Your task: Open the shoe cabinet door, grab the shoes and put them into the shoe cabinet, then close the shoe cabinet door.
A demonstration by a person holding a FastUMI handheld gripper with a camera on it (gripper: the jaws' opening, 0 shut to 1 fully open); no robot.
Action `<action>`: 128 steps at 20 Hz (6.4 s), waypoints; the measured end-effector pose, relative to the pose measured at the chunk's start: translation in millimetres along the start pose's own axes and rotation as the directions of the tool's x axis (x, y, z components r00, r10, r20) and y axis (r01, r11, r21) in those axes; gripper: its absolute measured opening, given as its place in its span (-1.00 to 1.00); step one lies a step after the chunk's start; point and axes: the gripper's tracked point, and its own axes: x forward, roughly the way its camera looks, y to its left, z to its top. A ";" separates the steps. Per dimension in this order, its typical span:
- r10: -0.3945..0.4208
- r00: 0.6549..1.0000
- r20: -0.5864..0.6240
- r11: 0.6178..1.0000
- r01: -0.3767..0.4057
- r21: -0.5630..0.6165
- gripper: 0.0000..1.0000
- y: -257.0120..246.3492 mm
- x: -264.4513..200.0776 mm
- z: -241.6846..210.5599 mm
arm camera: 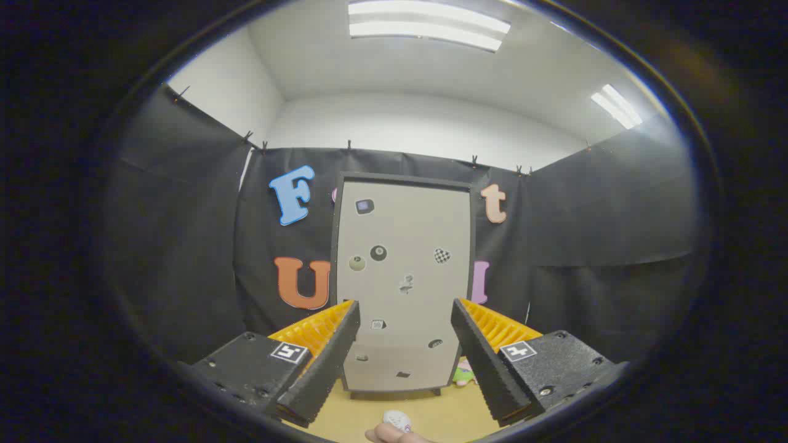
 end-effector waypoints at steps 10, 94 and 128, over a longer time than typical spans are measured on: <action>0.067 0.997 0.025 0.997 -0.068 0.021 0.96 6.2 6.8 8.5; 0.351 0.877 -0.328 0.936 -0.333 0.111 -0.49 -158.9 57.9 -195.2; 0.179 0.864 -0.471 0.978 -0.207 -0.008 0.77 -97.5 -25.8 -296.2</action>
